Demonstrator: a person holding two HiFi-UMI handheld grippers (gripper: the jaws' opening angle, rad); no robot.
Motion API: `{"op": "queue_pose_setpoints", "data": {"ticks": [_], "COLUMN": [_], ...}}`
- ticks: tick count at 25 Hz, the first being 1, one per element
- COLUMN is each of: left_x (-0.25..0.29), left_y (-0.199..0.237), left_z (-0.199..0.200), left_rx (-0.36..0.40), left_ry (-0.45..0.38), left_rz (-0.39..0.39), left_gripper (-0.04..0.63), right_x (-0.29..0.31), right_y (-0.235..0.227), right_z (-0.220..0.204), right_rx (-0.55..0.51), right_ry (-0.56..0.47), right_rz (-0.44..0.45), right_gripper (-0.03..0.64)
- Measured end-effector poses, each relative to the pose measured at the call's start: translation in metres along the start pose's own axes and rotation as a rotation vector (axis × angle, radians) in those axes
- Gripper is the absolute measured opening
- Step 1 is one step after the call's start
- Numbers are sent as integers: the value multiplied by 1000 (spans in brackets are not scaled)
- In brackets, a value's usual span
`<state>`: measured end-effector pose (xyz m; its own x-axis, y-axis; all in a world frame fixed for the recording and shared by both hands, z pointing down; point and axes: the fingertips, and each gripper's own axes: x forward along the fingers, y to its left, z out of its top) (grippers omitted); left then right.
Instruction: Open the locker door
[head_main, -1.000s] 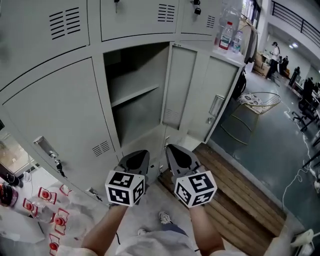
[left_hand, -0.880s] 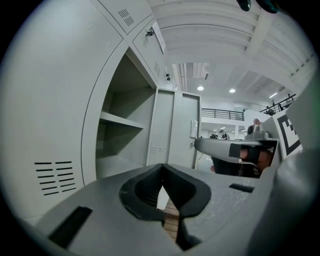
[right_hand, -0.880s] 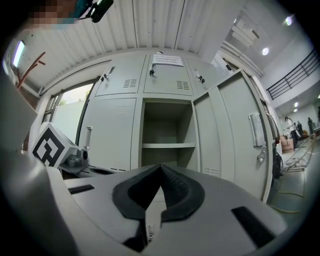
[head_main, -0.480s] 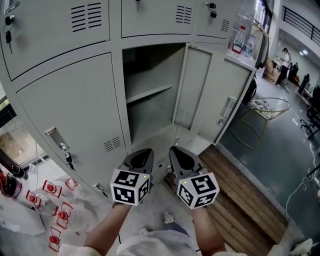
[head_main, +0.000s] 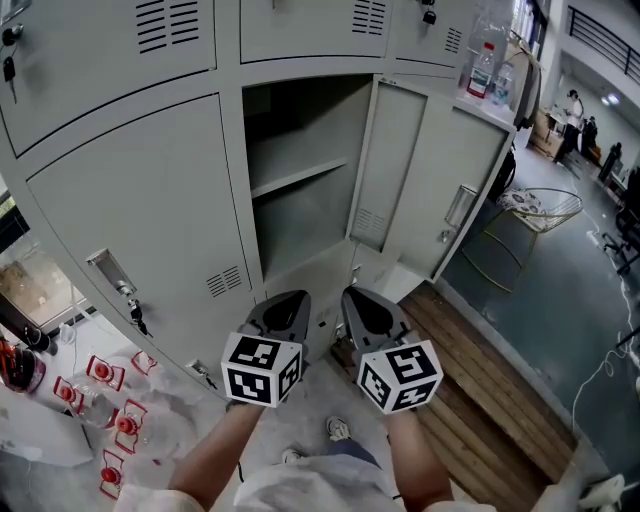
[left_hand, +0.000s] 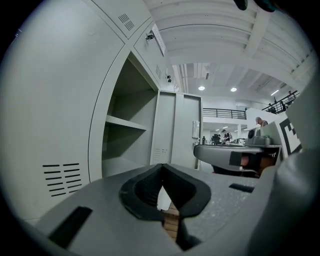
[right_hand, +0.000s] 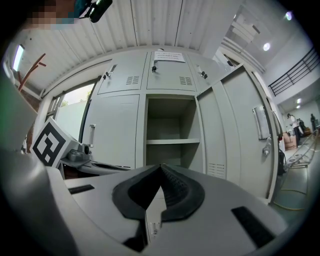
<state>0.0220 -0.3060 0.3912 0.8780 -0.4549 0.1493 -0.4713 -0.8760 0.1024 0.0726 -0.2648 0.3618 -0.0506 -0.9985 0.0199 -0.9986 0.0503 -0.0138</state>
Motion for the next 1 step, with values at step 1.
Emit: {"op": "queue_pose_setpoints", "data": {"ticks": [1], "left_x": [1], "left_y": [0], "left_z": [0], "left_rx": [0], "left_ry": [1], "left_rz": [-1], "left_gripper": [6], "right_x": [0], "right_y": [0], "right_z": [0], "right_rx": [1], "right_ry": [0], "right_rz": [0], "right_gripper": [3]}}
